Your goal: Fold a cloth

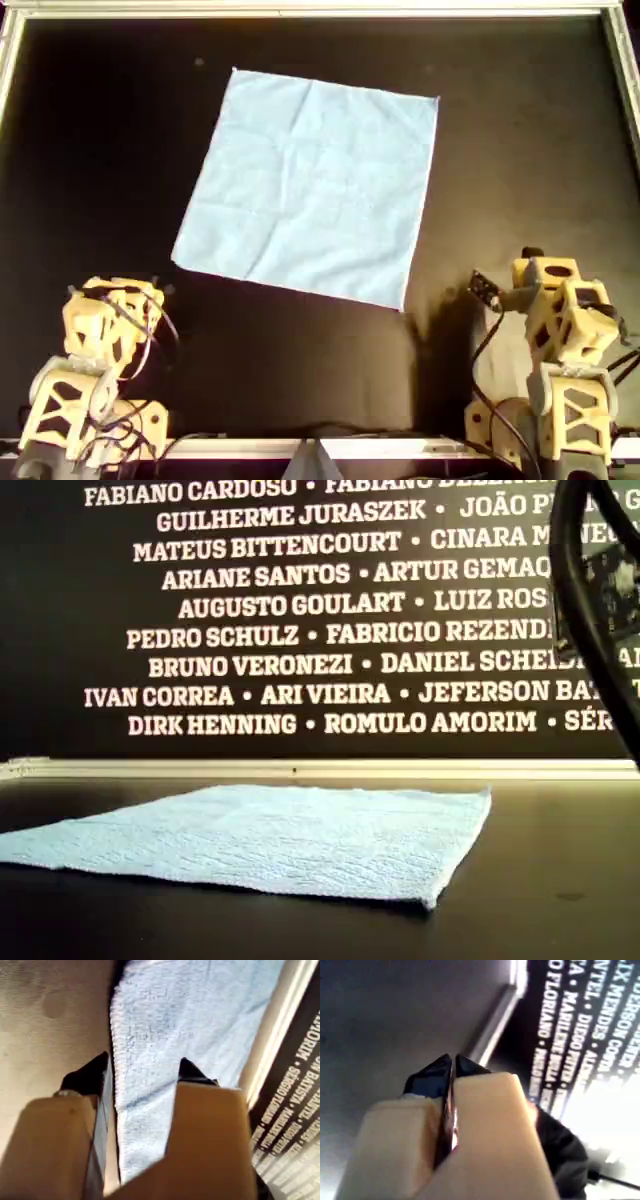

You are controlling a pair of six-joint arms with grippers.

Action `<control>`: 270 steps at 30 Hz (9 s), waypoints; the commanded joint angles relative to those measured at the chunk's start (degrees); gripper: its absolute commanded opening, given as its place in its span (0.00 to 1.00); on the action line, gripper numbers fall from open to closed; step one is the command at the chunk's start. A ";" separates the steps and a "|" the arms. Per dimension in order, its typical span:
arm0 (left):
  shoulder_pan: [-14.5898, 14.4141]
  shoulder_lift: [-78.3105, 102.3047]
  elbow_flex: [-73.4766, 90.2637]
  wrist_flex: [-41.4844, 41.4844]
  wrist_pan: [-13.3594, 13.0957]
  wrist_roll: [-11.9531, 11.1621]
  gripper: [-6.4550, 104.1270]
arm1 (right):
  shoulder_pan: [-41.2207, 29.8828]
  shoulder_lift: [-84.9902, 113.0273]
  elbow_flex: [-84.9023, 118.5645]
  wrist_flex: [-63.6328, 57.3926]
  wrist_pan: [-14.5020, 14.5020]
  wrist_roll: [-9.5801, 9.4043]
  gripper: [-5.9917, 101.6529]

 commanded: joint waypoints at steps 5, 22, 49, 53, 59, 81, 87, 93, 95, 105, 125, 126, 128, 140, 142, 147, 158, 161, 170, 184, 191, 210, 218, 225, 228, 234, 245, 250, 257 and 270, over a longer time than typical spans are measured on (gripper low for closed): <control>0.44 0.88 -1.32 -1.67 0.44 -0.18 0.49 | 6.77 2.29 -5.80 -2.37 -16.08 0.44 0.09; 0.44 -20.30 -8.96 -0.35 0.70 0.62 0.63 | 8.70 -54.84 -28.83 -2.11 -33.13 3.52 0.44; 1.32 -47.64 -22.41 -19.34 3.96 0.62 0.73 | 15.82 -60.47 -34.01 9.84 -42.01 2.46 0.46; 1.32 -49.22 -22.15 -19.95 3.96 0.62 0.76 | 16.08 -66.53 -36.47 12.92 -41.92 0.00 0.46; 1.32 -55.63 -22.32 -21.01 3.96 0.62 0.76 | 24.79 -73.30 -40.17 15.12 -41.92 -2.99 0.60; 1.32 -59.85 -24.43 -21.18 3.96 0.62 0.76 | 33.66 -77.26 -42.45 11.43 -14.77 1.93 0.71; 1.32 -60.12 -24.52 -21.27 3.96 0.62 0.76 | 36.04 -79.01 -43.77 10.37 -8.88 2.02 0.71; 1.41 -67.41 -27.51 -25.84 3.87 0.62 0.76 | 39.11 -79.01 -43.59 5.01 -7.38 2.64 0.71; 1.41 -70.40 -29.36 -26.81 3.87 0.62 0.76 | 39.11 -79.10 -43.33 4.13 -7.38 3.96 0.71; 1.41 -72.77 -31.90 -26.89 3.87 0.62 0.75 | 39.02 -84.11 -44.65 3.96 -7.38 4.57 0.70; 0.53 -73.30 -34.54 -27.77 5.01 -0.09 0.11 | 38.23 -83.85 -46.49 3.96 -7.82 4.66 0.41; 0.53 -73.21 -34.54 -27.77 5.01 -0.18 0.07 | 38.23 -83.76 -46.49 3.96 -8.09 4.66 0.35; 0.88 -73.65 -34.45 -27.77 5.01 -0.26 0.03 | 38.23 -84.11 -46.49 3.96 -8.35 4.66 0.23; 0.53 -72.60 -33.31 -27.60 5.01 -0.26 0.05 | 38.14 -83.32 -46.49 3.78 -7.47 4.57 0.06; 0.53 -72.60 -33.31 -27.60 5.01 -0.26 0.05 | 38.14 -82.79 -45.88 3.78 -7.47 4.39 0.06; -0.88 -72.51 -33.13 -26.81 5.01 0.70 0.05 | 37.71 -79.19 -44.74 3.87 -7.29 3.78 0.06; -8.61 -66.80 -29.44 -26.63 4.83 -0.35 0.05 | 27.77 -76.64 -44.65 3.87 -7.82 3.52 0.06; -8.70 -62.05 -26.72 -26.54 4.92 -0.35 0.05 | 27.60 -76.82 -44.65 3.87 -7.47 3.52 0.06; -13.89 -52.03 -18.90 -26.54 5.01 -0.26 0.05 | 27.51 -77.61 -44.65 3.87 -7.21 3.43 0.06; -14.68 -52.21 -19.95 -27.25 3.87 0.79 0.06 | 25.75 -76.64 -46.58 3.43 -4.66 3.43 0.06; -14.50 -53.35 -25.05 -27.69 3.78 3.78 0.05 | 25.05 -76.82 -46.41 -5.71 -1.76 3.52 0.06; -6.50 -77.52 -53.70 -27.95 4.66 6.42 0.06 | 25.05 -81.39 -58.27 -17.75 2.90 3.52 0.06; -5.98 -83.67 -64.78 -27.95 3.96 6.42 0.05 | 22.59 -91.58 -72.42 -17.75 2.37 3.43 0.06; -5.45 -87.10 -69.70 -27.95 3.96 6.42 0.05 | 22.24 -100.20 -81.21 -17.75 2.37 3.52 0.06; -5.10 -89.03 -71.98 -27.95 3.96 6.42 0.05 | 22.24 -102.13 -84.73 -17.84 2.37 3.52 0.06; -4.57 -96.59 -80.60 -27.95 3.96 6.42 0.05 | 22.15 -106.79 -91.93 -17.84 2.37 3.43 0.06; -4.48 -107.40 -93.87 -27.95 3.87 6.42 0.05 | 19.42 -119.36 -107.23 -17.84 2.37 3.43 0.06; -3.25 -112.06 -100.20 -27.95 3.87 6.50 0.05 | 18.81 -126.21 -116.02 -17.75 2.37 3.43 0.06; -0.70 -116.46 -103.89 -27.86 3.87 6.50 0.05 | 19.78 -131.92 -122.96 -17.75 2.37 3.43 0.06; -0.62 -124.72 -115.40 -27.86 3.87 6.50 0.05 | 19.25 -135.26 -128.50 -17.75 2.29 3.43 0.06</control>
